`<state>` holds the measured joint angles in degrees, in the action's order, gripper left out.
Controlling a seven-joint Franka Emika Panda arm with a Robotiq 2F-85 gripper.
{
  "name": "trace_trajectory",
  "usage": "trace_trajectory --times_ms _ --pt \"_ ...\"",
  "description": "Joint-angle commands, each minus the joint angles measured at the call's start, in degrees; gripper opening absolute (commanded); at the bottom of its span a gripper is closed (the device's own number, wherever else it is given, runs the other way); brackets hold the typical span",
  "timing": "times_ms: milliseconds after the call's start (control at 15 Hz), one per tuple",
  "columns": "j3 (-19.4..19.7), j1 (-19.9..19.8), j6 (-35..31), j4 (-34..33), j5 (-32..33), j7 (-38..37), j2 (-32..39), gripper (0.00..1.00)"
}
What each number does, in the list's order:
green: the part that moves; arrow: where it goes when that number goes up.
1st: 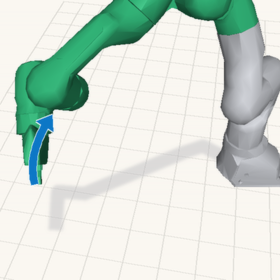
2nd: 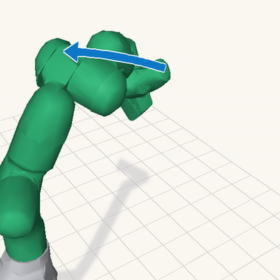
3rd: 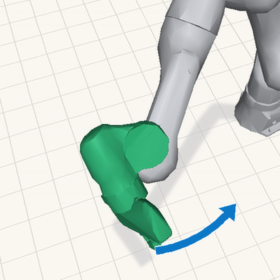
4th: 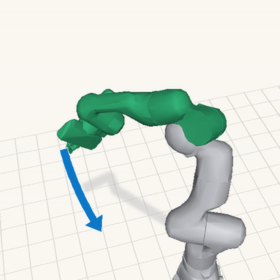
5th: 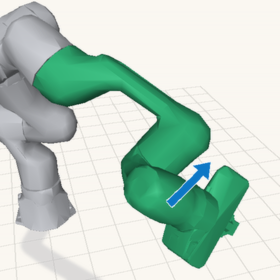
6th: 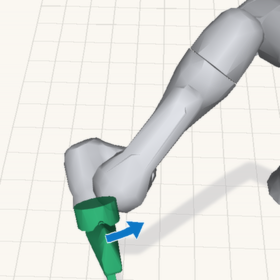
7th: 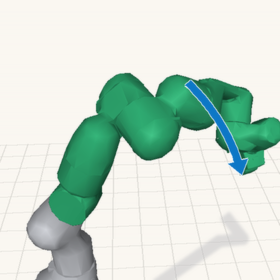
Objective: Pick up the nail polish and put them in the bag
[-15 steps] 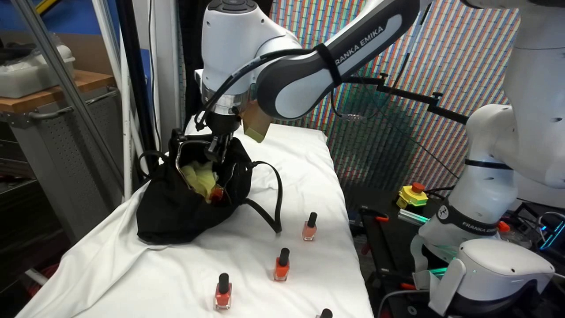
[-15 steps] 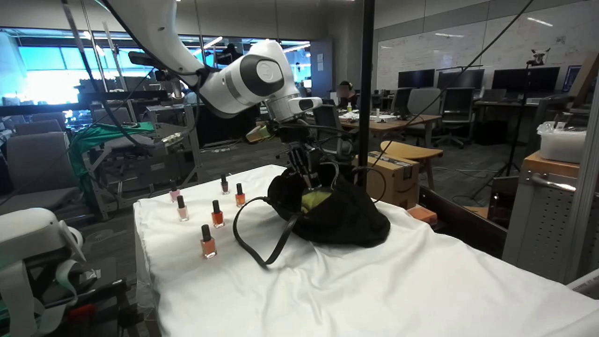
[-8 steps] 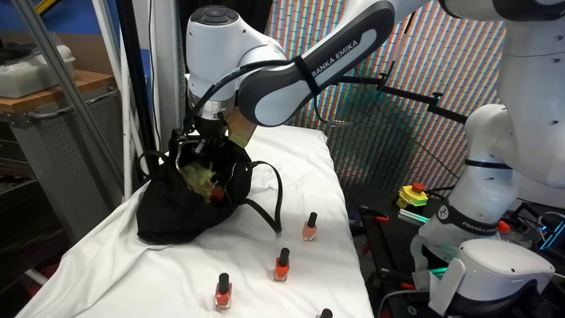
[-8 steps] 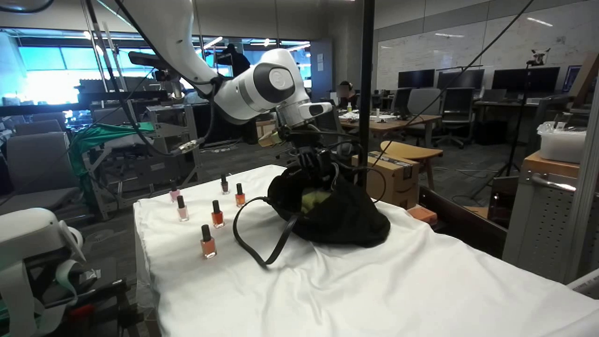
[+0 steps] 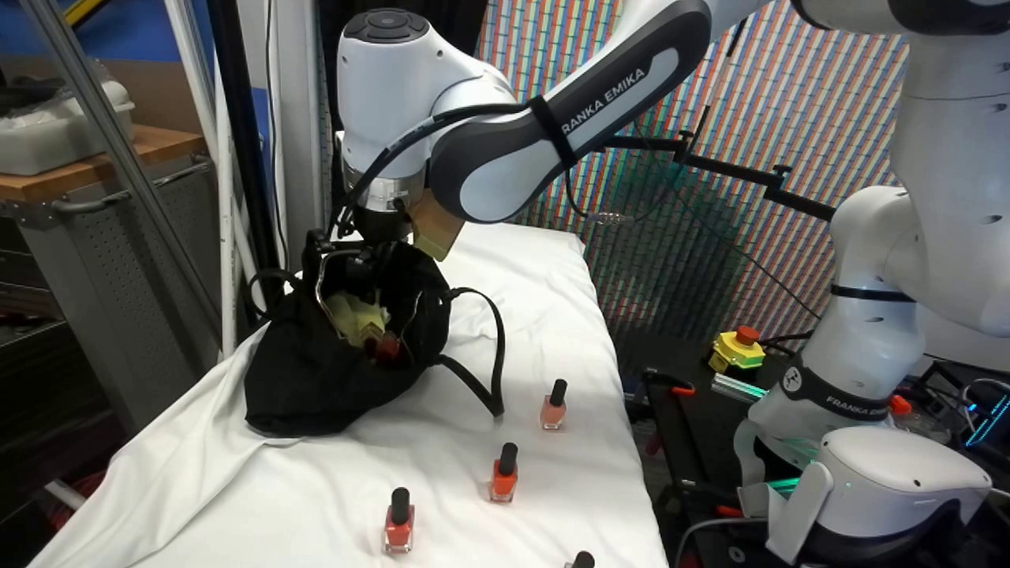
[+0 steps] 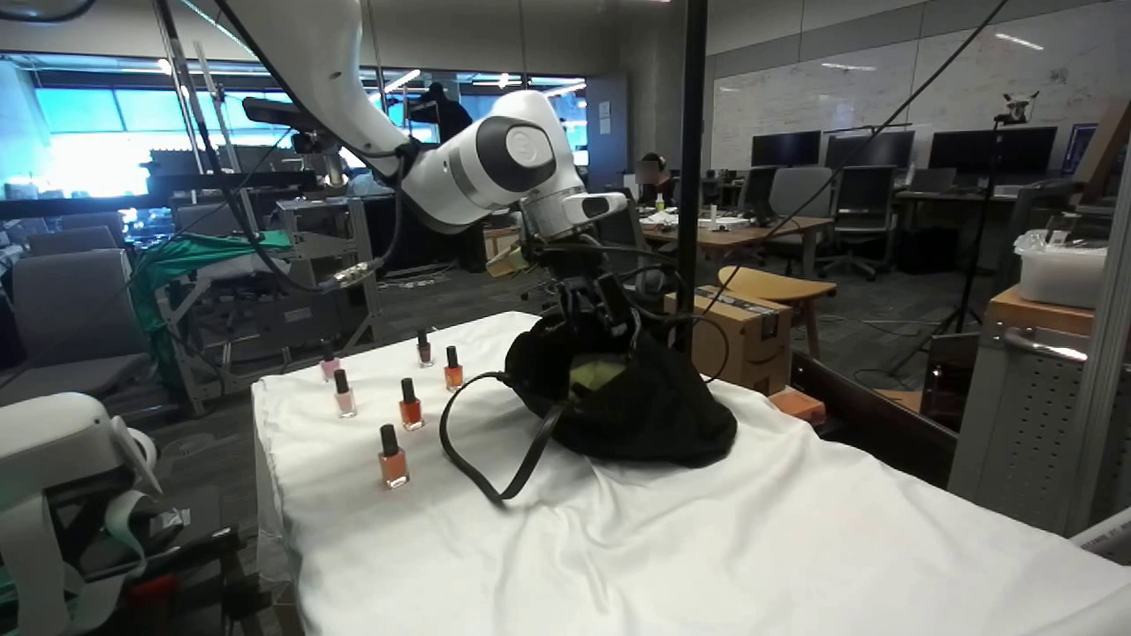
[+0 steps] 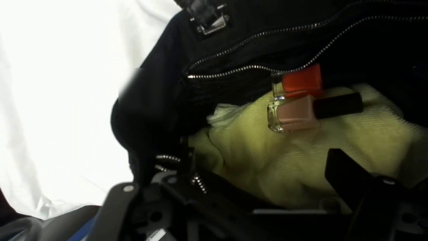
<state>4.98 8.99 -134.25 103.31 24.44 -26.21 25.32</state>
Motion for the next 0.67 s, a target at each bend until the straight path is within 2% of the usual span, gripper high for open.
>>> trace_trajectory --times_ms 0,267,600 --pt "-0.91 -0.55 2.12 8.00 -2.58 4.11 -8.57 1.00" --pt "-2.77 -1.95 5.26 17.47 -6.85 9.23 -18.44 1.00" --pt "-4.45 -3.26 8.24 27.56 -11.42 11.21 -28.76 1.00"
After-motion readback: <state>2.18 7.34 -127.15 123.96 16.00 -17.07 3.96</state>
